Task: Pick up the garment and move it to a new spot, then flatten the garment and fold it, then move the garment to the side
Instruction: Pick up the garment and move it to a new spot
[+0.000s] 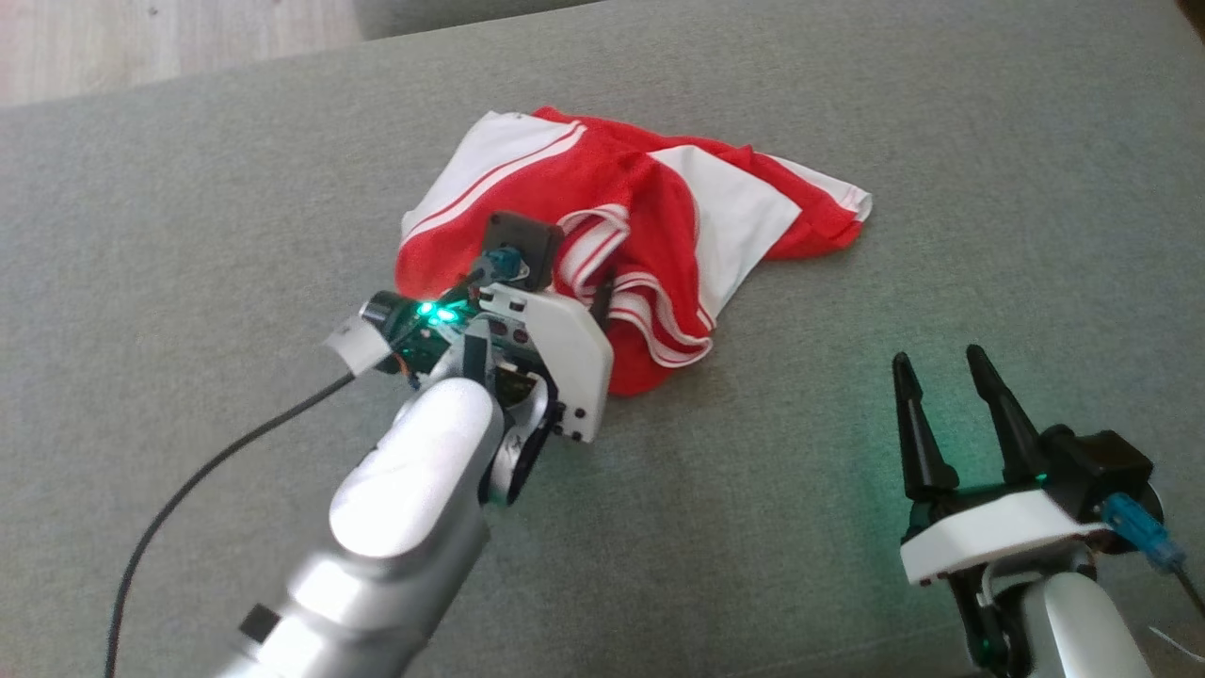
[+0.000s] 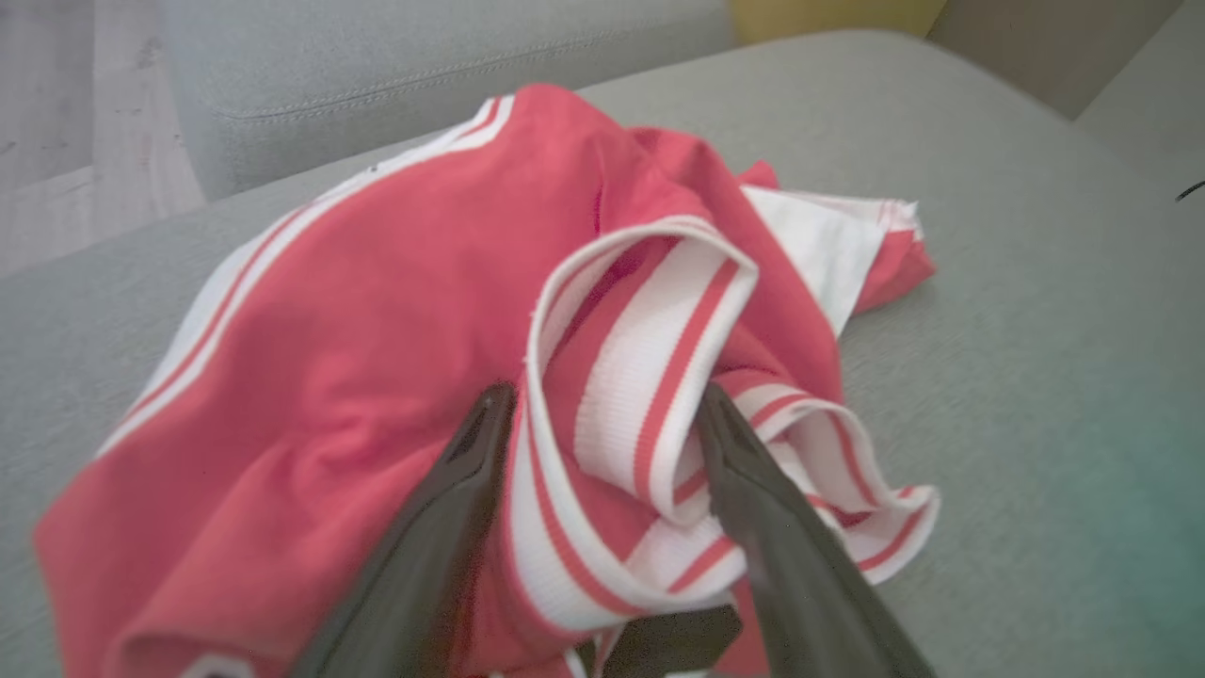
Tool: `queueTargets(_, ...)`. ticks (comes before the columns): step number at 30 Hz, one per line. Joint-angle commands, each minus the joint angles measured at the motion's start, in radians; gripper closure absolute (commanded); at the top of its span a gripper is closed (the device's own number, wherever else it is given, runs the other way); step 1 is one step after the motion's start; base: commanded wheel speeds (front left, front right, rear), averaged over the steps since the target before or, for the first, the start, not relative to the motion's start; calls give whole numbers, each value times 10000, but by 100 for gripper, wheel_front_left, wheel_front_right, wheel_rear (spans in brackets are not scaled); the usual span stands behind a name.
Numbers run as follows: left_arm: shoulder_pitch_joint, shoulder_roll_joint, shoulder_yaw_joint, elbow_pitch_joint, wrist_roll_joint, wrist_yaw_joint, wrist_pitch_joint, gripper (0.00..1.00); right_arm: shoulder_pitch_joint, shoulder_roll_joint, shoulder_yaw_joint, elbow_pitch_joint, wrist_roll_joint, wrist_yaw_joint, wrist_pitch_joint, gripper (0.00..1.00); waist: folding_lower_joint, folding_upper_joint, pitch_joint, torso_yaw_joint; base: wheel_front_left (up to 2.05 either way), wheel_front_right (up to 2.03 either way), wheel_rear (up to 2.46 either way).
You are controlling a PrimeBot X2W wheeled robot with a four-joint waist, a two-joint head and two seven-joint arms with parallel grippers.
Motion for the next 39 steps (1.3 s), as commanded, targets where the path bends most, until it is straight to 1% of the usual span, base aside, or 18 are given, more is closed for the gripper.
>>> queueTargets(1, -647, 184, 223, -240, 175, 92, 64, 0, -421, -58, 264, -266, 63, -7, -185, 0, -1, 0, -6, -54, 0, 0, 0)
queueTargets(3, -728, 279, 154, -17, 328, 202, 168, 0, -469, -58, 315, -198, 118, -7, -238, 0, -1, 0, -32, -124, 0, 0, 0)
queueTargets(4, -761, 318, 131, 63, 383, 222, 141, 64, -480, -58, 331, -165, 135, -7, -259, 0, -1, 0, -54, -148, 0, 0, 0)
queueTargets(5, -775, 327, 130, 120, 388, 218, 75, 100, -484, -58, 339, -133, 146, -7, -280, 0, -1, 0, -83, -165, 0, 0, 0)
queueTargets(7, -780, 313, 197, 120, 306, 172, -216, 100, -462, -58, 340, -78, 157, -7, -309, 0, -1, 0, -150, -174, 0, 0, 0)
queueTargets(10, -809, 232, 381, -124, 95, 137, -984, 100, -388, -58, 297, -20, 156, -7, -324, 0, -1, 0, -282, -105, 0, 0, 0)
queueTargets(15, -890, 94, 583, -943, -446, -47, -2184, 100, -263, -58, 295, -14, 111, -7, -265, 0, -1, 0, -631, 186, 0, 0, 0)
queueTargets(17, -946, 65, 721, -1449, -839, -218, -2484, 100, -178, -58, 284, -36, 92, -7, -240, 0, -1, 0, -837, 397, 0, 0, 0)
queueTargets(20, -1139, 121, 1004, -2316, -1300, -518, -2551, 100, -6, -58, 245, -82, 72, -7, -201, 0, -1, 0, -1191, 806, 0, 0, 0)
queueTargets(21, -1244, 290, 1096, -2605, -1362, -621, -2461, 100, 61, -58, 238, -104, 80, -7, -185, 0, -1, 0, -1313, 968, 0, 0, 0)
queueTargets(23, -1418, 526, 1462, -3185, -1820, -858, -2213, 100, 200, -58, 222, -170, 113, -7, -167, 0, -1, 0, -1527, 1335, 0, 0, 0)
queueTargets(25, -1747, 1139, 1805, -3578, -1790, -907, -1882, 100, 299, -58, 281, -245, 167, -7, -149, 0, -1, 0, -1671, 1662, 0, 0, 0)
queueTargets(27, -2065, 1563, 2214, -3820, -1997, -1011, -1629, 100, 389, -58, 347, -296, 227, -7, -140, 0, -1, 0, -1805, 2029, 0, 0, 0)
queueTargets(29, -2434, 2081, 2535, -3885, -1965, -1098, -1434, 100, 463, -58, 415, -334, 271, -7, -130, 0, -1, 0, -1872, 2399, 0, 0, 0)
queueTargets(31, -2790, 2572, 2826, -3865, -1829, -1119, -1326, 100, 507, -58, 497, -393, 300, -7, -113, 0, -1, 0, -1830, 2769, 0, 0, 0)
queueTargets(34, -3241, 3309, 3146, -3562, -1591, -1263, -1243, 100, 463, -58, 628, -525, 266, -7, -66, 0, -1, 0, -1595, 3303, 0, 0, 0)
queueTargets(37, -3546, 3948, 3463, -3071, -1304, -1355, -1487, 100, 339, -58, 753, -673, 201, -7, 3, 0, -1, 0, -1267, 3740, 0, 0, 0)
queueTargets(39, -3655, 4194, 3702, -2760, -1272, -1407, -1787, 100, 219, -58, 809, -821, 124, -7, 88, 0, -1, 0, -957, 3986, 0, 0, 0)
